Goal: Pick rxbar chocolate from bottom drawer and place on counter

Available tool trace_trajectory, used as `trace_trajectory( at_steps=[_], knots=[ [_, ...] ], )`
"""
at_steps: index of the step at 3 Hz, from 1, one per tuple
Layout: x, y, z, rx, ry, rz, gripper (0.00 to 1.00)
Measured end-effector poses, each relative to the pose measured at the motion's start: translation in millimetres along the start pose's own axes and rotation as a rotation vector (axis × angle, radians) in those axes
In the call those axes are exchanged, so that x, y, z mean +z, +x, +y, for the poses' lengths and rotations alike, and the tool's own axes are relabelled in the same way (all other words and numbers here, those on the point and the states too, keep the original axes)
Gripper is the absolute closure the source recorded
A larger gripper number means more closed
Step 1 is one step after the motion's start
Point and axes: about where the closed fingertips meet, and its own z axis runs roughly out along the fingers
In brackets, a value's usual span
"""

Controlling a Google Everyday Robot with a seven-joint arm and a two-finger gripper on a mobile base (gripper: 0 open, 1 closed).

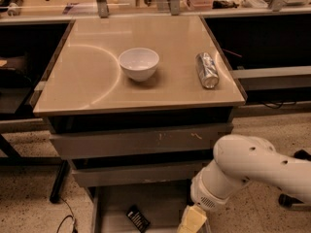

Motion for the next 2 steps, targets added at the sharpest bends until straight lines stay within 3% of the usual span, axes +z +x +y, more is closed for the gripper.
trace_trajectory(
  at_steps=[1, 2],
  knots=[
    [49.5, 13.7, 2.6, 0.062, -0.084, -0.046, 0.00],
    [50.5, 13.8, 3.3, 0.059, -0.085, -0.044, 0.00]
  ],
)
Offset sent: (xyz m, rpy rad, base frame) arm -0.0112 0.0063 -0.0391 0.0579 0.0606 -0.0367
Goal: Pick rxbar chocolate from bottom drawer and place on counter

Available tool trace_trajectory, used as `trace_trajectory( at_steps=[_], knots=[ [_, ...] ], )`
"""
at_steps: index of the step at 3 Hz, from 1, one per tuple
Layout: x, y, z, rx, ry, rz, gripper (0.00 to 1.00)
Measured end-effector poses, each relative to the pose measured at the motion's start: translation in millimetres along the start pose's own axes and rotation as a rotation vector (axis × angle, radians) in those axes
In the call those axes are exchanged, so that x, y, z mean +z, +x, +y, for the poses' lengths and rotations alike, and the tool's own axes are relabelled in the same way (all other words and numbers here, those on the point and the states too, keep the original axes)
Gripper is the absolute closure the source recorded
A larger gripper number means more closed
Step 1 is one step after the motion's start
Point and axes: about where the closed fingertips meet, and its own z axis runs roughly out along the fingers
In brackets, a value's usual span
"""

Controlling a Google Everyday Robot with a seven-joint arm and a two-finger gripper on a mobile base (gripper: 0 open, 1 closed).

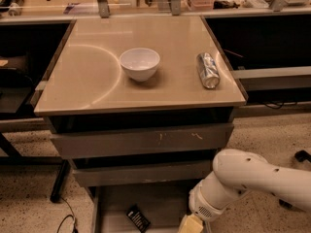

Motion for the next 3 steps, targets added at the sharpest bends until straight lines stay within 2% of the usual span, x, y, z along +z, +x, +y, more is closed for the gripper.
trace_trajectory(
  at_steps=[1, 2, 3],
  knots=[
    [41.9, 3.6, -3.2, 0.002, -0.047, -0.017, 0.00],
    [99.2, 10.7, -16.4, 0.013, -0.067, -0.051, 0.00],
    [152.3, 22.6, -22.4, 0.068, -0.110, -0.063, 0.00]
  ],
)
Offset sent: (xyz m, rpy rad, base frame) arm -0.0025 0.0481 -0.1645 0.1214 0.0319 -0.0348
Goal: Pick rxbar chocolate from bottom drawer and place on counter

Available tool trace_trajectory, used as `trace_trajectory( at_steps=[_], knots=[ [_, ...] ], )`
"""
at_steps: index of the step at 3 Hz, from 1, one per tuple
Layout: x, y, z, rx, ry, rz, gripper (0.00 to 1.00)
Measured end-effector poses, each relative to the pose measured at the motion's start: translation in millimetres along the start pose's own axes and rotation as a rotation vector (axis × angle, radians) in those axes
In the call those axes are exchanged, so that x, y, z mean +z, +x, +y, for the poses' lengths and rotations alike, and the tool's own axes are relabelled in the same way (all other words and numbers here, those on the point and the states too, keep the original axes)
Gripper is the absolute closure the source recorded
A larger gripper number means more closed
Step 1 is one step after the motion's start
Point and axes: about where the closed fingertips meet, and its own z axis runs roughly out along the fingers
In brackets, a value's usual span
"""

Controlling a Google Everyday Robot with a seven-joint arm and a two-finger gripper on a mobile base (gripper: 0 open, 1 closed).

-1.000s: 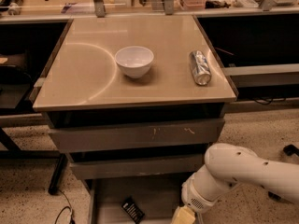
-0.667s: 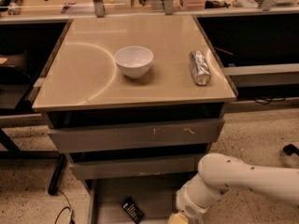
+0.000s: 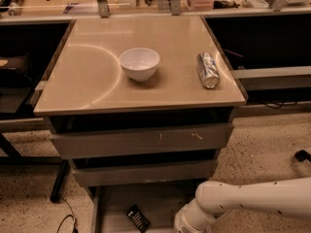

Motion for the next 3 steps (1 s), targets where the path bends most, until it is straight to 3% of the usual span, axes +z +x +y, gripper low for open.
trace_trajectory(
  at_steps=[1, 2, 3],
  knots=[
    [0.8, 0.3, 0.4, -0.001, -0.001, -0.001, 0.00],
    [29.7, 1.4, -1.0, 0.004, -0.042, -0.038, 0.00],
    [107.9, -6.9, -31.6, 0.031, -0.081, -0.134, 0.00]
  ],
)
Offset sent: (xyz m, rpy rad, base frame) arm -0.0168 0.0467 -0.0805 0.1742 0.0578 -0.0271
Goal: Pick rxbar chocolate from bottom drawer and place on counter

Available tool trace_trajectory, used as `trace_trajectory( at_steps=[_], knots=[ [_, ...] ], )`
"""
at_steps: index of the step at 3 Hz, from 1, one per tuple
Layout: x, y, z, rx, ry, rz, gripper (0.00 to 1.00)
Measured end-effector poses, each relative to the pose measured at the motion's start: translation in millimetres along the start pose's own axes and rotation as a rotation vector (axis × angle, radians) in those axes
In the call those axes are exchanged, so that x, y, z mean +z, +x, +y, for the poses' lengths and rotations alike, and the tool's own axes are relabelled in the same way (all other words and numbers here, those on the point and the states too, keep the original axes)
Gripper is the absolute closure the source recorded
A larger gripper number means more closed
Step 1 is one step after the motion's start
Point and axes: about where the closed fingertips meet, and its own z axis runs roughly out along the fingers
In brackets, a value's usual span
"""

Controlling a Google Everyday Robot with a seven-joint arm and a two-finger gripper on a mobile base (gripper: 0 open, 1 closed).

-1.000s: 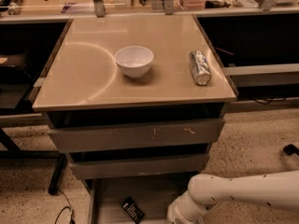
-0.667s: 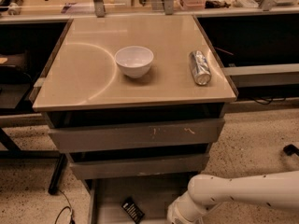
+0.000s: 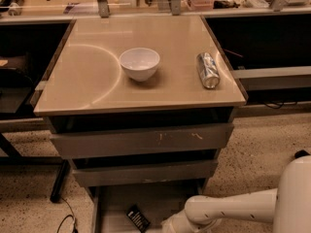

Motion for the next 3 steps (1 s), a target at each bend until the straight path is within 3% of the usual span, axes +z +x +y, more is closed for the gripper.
trace_trajectory(
  at_steps=[1, 3],
  knots=[
    [0.0, 0.0, 0.0, 0.000, 0.000, 0.000, 0.00],
    [17.9, -30.1, -46.2, -0.024, 0.089, -0.154, 0.00]
  ],
)
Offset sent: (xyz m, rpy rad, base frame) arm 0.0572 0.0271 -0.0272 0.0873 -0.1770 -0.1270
